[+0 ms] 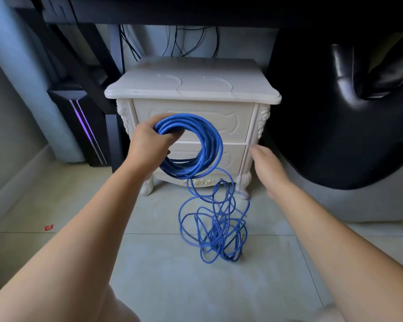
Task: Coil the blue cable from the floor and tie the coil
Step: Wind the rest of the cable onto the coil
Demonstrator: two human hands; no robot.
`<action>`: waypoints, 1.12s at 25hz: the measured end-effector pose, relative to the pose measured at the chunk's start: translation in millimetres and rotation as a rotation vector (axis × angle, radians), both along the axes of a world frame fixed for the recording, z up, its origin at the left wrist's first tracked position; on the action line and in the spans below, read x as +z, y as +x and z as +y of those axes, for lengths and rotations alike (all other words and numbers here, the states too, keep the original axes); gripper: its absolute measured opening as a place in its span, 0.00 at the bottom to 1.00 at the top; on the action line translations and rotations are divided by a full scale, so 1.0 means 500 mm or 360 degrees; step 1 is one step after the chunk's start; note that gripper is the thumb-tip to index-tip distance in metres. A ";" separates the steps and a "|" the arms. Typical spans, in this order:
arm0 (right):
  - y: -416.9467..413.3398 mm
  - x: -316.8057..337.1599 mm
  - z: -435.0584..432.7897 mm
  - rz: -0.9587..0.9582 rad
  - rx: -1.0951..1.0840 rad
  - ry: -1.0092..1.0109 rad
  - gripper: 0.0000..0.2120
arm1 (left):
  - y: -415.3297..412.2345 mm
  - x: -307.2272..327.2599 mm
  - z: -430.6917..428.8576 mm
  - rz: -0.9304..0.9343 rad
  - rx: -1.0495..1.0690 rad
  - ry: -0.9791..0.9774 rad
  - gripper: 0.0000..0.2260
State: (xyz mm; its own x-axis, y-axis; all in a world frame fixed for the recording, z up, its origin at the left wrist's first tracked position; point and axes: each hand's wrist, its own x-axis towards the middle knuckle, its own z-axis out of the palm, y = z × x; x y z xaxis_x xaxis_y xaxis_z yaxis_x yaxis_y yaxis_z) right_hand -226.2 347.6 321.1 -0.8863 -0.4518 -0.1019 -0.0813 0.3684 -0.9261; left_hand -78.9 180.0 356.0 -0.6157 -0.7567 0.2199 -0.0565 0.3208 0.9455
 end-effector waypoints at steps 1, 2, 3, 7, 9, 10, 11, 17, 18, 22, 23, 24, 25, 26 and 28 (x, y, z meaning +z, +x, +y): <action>0.004 0.001 -0.011 -0.0003 0.0146 -0.0110 0.19 | -0.002 0.003 0.008 -0.0015 -0.0072 -0.0004 0.10; 0.009 0.001 -0.022 -0.0057 0.0310 -0.0214 0.23 | -0.002 0.006 0.016 -0.0026 -0.0151 -0.0010 0.10; 0.013 -0.003 -0.034 -0.0142 0.0461 -0.0304 0.26 | -0.003 0.010 0.024 -0.0041 -0.0229 -0.0024 0.11; 0.021 -0.017 -0.052 -0.0358 0.0613 -0.0270 0.33 | -0.008 0.016 0.046 -0.0114 -0.0386 -0.0126 0.11; 0.023 -0.005 -0.046 -0.0237 0.0531 -0.0065 0.33 | -0.008 0.011 0.039 -0.0154 -0.0329 -0.0192 0.10; 0.022 0.004 -0.041 -0.0139 0.0499 -0.0012 0.32 | -0.006 0.008 0.033 -0.0178 -0.0282 -0.0233 0.09; 0.020 0.010 -0.036 -0.0078 0.0487 -0.0029 0.32 | -0.005 0.003 0.024 -0.0195 -0.0226 -0.0264 0.09; 0.028 0.015 -0.022 -0.0166 0.0778 -0.0130 0.37 | -0.024 -0.019 0.028 -0.0124 0.0005 -0.0184 0.07; 0.035 0.007 -0.024 -0.0133 0.0837 -0.0109 0.38 | -0.029 -0.018 0.035 -0.0099 -0.0009 -0.0147 0.07; 0.055 -0.026 -0.038 -0.0211 0.0678 -0.0214 0.18 | -0.036 -0.016 0.049 0.0050 0.0012 0.0127 0.08; 0.060 -0.030 -0.041 -0.0323 0.0626 -0.0294 0.15 | -0.037 -0.018 0.052 0.0080 0.0045 0.0211 0.07; 0.065 -0.034 -0.045 -0.0458 0.0588 -0.0382 0.14 | -0.038 -0.021 0.056 0.0110 0.0081 0.0304 0.07; 0.071 -0.036 -0.049 -0.0580 0.0564 -0.0468 0.13 | -0.039 -0.024 0.061 0.0151 0.0121 0.0411 0.07; 0.076 -0.038 -0.054 -0.0674 0.0530 -0.0550 0.12 | -0.041 -0.028 0.068 0.0204 0.0160 0.0529 0.06; 0.087 -0.039 -0.065 -0.0788 0.0416 -0.0756 0.11 | -0.048 -0.035 0.083 0.0283 0.0232 0.0740 0.05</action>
State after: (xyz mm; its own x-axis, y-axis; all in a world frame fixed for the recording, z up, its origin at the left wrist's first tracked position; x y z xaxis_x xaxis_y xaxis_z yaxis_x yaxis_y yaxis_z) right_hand -182.9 314.9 301.8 -0.6445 -0.7372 -0.2028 0.3577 -0.0563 -0.9322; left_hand -102.7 221.6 338.7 -0.4803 -0.8744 -0.0683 0.1049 -0.1346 0.9853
